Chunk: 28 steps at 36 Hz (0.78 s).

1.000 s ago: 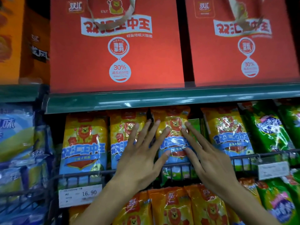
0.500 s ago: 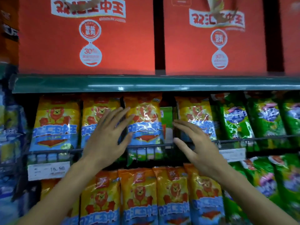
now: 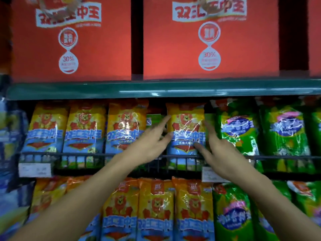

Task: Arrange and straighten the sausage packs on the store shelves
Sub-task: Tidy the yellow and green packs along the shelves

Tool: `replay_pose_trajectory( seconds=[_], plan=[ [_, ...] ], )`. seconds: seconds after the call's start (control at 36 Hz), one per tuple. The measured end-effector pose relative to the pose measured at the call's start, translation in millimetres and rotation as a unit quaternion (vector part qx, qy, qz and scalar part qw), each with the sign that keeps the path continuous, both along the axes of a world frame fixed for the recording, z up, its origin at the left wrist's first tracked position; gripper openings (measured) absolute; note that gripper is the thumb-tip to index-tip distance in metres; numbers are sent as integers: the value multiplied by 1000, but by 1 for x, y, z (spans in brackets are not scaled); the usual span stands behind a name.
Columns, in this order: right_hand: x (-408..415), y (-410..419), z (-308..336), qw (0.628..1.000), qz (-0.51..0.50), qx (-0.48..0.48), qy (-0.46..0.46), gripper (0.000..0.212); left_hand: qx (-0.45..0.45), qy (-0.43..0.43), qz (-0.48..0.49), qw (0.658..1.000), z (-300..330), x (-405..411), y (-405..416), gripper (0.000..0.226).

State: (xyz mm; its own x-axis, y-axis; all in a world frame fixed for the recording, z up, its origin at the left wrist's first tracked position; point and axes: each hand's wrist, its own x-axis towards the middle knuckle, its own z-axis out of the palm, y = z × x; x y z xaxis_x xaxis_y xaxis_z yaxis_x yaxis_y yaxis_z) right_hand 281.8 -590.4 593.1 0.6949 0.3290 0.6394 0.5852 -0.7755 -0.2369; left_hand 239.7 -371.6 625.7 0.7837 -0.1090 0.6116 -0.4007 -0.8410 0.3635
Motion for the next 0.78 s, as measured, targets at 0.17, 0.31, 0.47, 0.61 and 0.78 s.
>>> replay_pose_trajectory(
  seconds=[0.17, 0.31, 0.47, 0.61, 0.78],
  plan=[
    [1, 4, -4, 999, -2, 41, -12, 78, -21, 80, 7, 997, -1, 8, -5, 79],
    [8, 6, -3, 989, 56, 136, -29, 70, -60, 30, 0, 998, 8, 0, -8, 77],
    [9, 26, 8, 979, 120, 162, -12, 66, -49, 18, 25, 998, 20, -6, 6, 78],
    [10, 37, 6, 989, 91, 111, -17, 64, -42, 35, 34, 998, 5, -2, 21, 80],
    [8, 43, 2, 991, 84, 101, -41, 63, -34, 46, 32, 998, -2, -8, 21, 84]
  ],
)
